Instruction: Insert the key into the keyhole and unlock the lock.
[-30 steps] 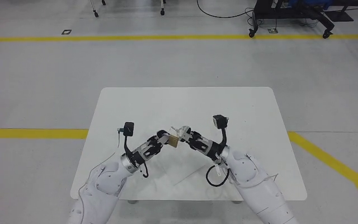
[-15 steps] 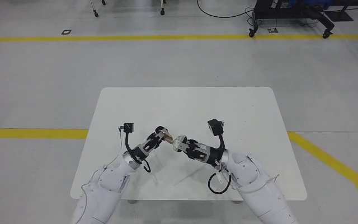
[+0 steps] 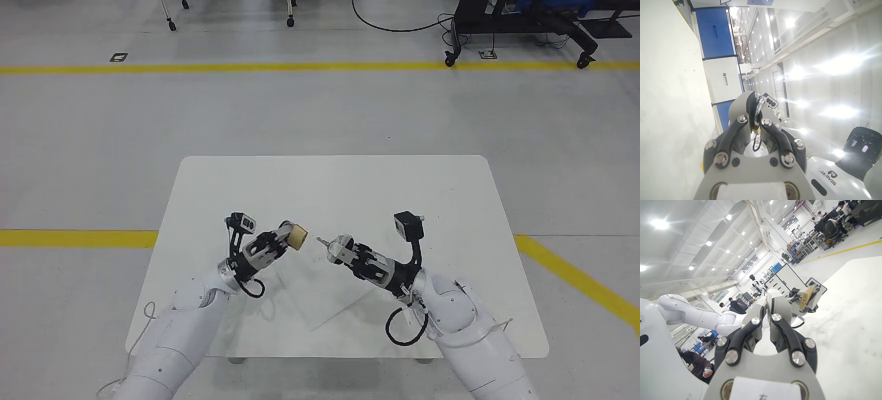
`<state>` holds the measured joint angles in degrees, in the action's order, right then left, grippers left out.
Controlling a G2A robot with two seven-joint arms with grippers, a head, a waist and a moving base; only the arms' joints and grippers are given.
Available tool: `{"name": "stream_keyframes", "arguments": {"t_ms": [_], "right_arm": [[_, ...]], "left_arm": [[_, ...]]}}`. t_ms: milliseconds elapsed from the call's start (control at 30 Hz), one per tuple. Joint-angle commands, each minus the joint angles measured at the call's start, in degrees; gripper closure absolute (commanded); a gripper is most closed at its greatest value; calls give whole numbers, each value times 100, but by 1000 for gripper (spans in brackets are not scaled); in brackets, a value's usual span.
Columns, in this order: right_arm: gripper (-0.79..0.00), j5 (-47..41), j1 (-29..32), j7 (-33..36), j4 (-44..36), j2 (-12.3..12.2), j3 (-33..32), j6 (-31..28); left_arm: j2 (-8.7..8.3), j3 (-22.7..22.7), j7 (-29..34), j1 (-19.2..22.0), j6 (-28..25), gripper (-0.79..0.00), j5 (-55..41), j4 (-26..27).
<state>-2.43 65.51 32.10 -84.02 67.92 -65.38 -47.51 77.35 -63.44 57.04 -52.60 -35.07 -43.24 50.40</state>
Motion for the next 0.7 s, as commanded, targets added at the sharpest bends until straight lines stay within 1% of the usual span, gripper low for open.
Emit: {"name": "stream_keyframes", "arguments": {"t_ms": [0, 233, 267, 333, 367, 433, 467, 500, 533, 600, 667], "right_arm": [[0, -1, 0, 0, 0, 0, 1, 0], [0, -1, 0, 0, 0, 0, 1, 0], [0, -1, 0, 0, 0, 0, 1, 0], [0, -1, 0, 0, 0, 0, 1, 0], [0, 30, 14, -36, -19, 0, -7, 54], [0, 298, 52, -190, -125, -15, -131, 113], [0, 789, 140, -392, -321, -40, -321, 75], [0, 1053, 221, -504, -437, -51, -401, 68], [0, 1561, 337, -667, -659, -70, -549, 77], [0, 2622, 610, -968, -1105, -97, -770, 304], [0, 3553, 816, -1129, -1475, -111, -837, 580]], "left_arm": [[-2, -2, -14, -10, 1, 0, 18, 19], [-1, 0, -37, -24, 13, 0, 19, 45], [-1, -3, -112, -95, 60, 0, 21, 158], [-23, -50, -268, -204, 390, 0, 30, 298], [-36, -82, -200, -277, 804, 0, -153, 401], [-69, -182, -65, -294, 1384, 0, -383, 485], [-98, -252, 154, -310, 1967, 0, -604, 528], [-118, -310, 251, -291, 2224, 0, -697, 559], [-154, -397, 354, -266, 2573, 0, -752, 577], [-239, -501, 464, -160, 3399, 0, -572, 609], [-332, -568, 554, -54, 4223, 0, -267, 677]]}}
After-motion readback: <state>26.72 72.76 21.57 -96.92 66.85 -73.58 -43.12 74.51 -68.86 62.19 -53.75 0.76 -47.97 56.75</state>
